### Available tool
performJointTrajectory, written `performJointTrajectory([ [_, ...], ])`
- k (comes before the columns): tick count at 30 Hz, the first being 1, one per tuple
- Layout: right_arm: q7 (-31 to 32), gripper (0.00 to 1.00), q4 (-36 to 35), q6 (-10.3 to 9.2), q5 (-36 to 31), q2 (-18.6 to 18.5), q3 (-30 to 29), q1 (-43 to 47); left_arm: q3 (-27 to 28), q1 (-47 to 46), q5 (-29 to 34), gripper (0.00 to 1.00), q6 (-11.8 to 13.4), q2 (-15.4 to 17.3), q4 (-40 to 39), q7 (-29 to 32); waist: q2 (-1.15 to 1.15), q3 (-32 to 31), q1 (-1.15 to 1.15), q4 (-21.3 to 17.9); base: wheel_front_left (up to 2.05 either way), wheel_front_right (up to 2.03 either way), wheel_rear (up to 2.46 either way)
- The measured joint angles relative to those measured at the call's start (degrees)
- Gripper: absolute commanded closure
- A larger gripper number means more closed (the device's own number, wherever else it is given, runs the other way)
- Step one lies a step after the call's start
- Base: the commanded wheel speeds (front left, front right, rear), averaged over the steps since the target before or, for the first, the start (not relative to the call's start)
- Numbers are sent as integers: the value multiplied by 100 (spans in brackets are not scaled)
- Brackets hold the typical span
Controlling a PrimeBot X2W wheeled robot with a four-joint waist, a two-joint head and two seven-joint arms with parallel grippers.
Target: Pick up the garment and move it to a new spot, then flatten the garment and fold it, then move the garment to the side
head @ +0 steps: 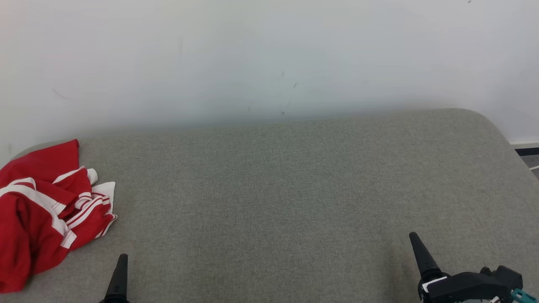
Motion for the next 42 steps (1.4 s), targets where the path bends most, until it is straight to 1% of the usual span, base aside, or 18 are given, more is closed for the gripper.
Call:
performJointTrajectory([
  [6, -133, 0, 24, -114, -488, -82, 221, -6, -126, 80, 517, 0, 138, 103, -18, -135, 0, -50, 0, -9, 0, 0, 0],
  [13, -282, 0, 64, -263, -1096, -183, 481, -83, -256, 82, 1004, 0, 243, 131, -18, -286, 0, -110, 0, -20, 0, 0, 0],
  [15, -302, 0, 63, -266, -1190, -191, 504, -109, -280, 82, 1105, 0, 246, 140, -18, -293, 0, -119, 0, -22, 0, 0, 0],
  [19, -388, 0, 71, -357, -1510, -210, 605, -121, -377, 86, 1410, 0, 318, 158, -8, -381, 0, -155, 0, -25, 0, 0, 0],
  [21, -434, 0, 81, -367, -1685, -238, 667, -121, -397, 87, 1588, 0, 360, 174, -2, -437, 0, -173, 0, -27, 0, 0, 0],
  [26, -537, 0, 136, -465, -2109, -278, 786, -122, -437, 109, 1965, 0, 442, 242, 33, -538, 0, -221, 0, -40, 0, 0, 0],
  [28, -576, 0, 152, -470, -2256, -286, 828, -123, -475, 142, 2097, 0, 460, 269, 38, -584, 0, -241, 0, -47, 0, 0, 0],
  [30, -611, 0, 165, -520, -2405, -297, 875, -126, -526, 190, 2303, 0, 492, 285, 68, -617, 0, -262, 0, -55, 0, 0, 0],
  [42, -862, 0, 233, -670, -3266, -324, 1060, -142, -624, 196, 3282, 0, 651, 294, 199, -872, 0, -393, 1, -95, 0, 0, 0],
])
